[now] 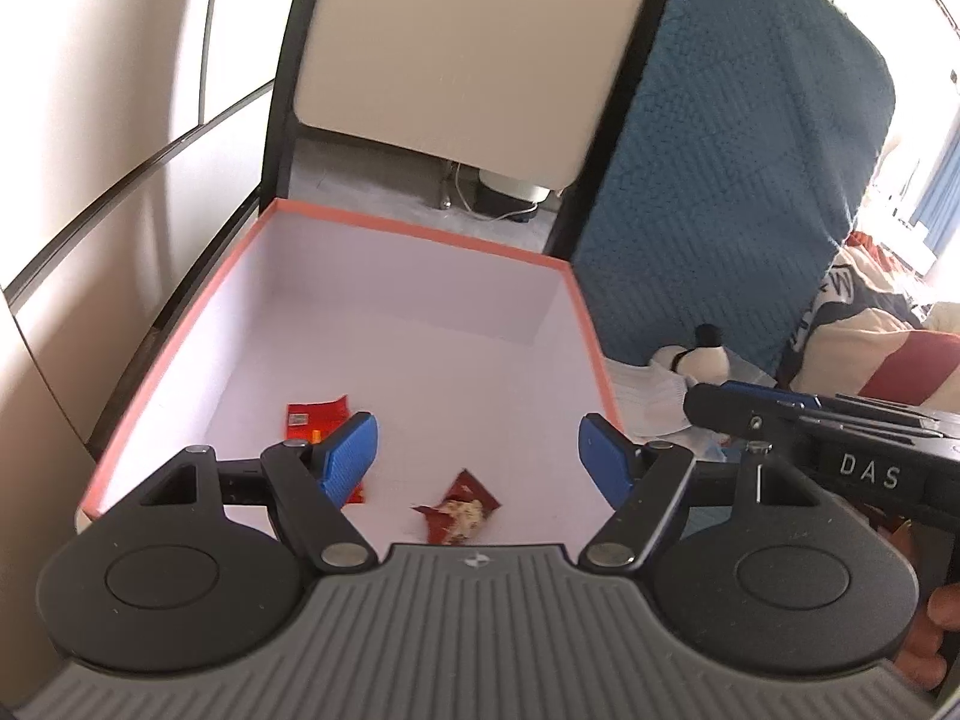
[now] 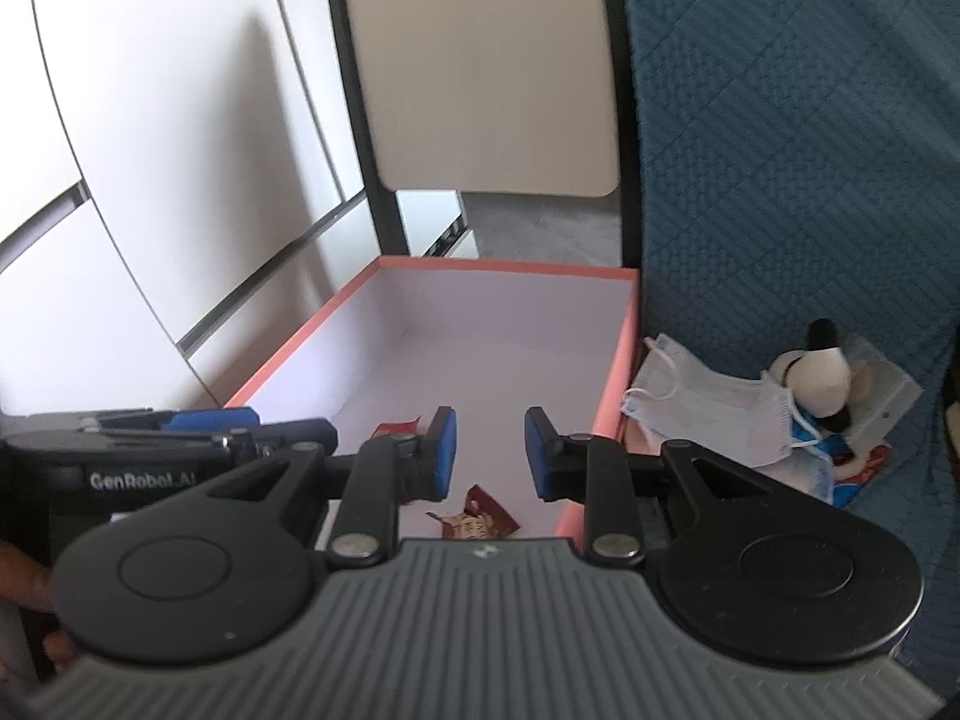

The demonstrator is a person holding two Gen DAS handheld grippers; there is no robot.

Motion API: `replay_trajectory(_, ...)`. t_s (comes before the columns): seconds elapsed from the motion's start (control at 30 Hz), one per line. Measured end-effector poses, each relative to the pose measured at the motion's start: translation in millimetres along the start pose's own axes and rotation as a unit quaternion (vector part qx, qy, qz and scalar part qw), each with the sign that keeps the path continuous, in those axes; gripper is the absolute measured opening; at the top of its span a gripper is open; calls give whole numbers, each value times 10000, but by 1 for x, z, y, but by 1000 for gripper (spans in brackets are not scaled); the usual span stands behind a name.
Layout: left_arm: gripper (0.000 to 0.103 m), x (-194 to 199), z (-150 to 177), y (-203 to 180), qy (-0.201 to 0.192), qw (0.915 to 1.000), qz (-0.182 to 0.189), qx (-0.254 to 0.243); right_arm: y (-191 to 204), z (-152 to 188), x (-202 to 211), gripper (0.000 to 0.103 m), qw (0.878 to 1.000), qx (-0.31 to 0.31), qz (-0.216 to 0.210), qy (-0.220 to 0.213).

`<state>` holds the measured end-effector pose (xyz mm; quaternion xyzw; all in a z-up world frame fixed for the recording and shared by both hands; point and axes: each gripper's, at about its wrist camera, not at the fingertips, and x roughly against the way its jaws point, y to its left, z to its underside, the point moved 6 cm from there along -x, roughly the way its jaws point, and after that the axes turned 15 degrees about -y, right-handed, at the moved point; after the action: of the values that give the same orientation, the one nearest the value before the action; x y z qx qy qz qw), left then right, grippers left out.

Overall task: Organize soft objects
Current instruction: 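Move both open tools back from the box to the pile on the cushion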

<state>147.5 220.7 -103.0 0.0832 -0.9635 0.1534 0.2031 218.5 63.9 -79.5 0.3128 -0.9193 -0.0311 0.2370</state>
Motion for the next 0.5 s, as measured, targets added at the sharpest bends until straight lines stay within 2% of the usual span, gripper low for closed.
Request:
replay_trajectory(0.23,78,11,7,-30,-169,9996,178,-159,-20,0,35,29,9988,79,315,-375)
replay_trajectory(0.5,78,22,16,-57,-288,9984,397,-287,-44,11,66,29,9970,40,600,-477)
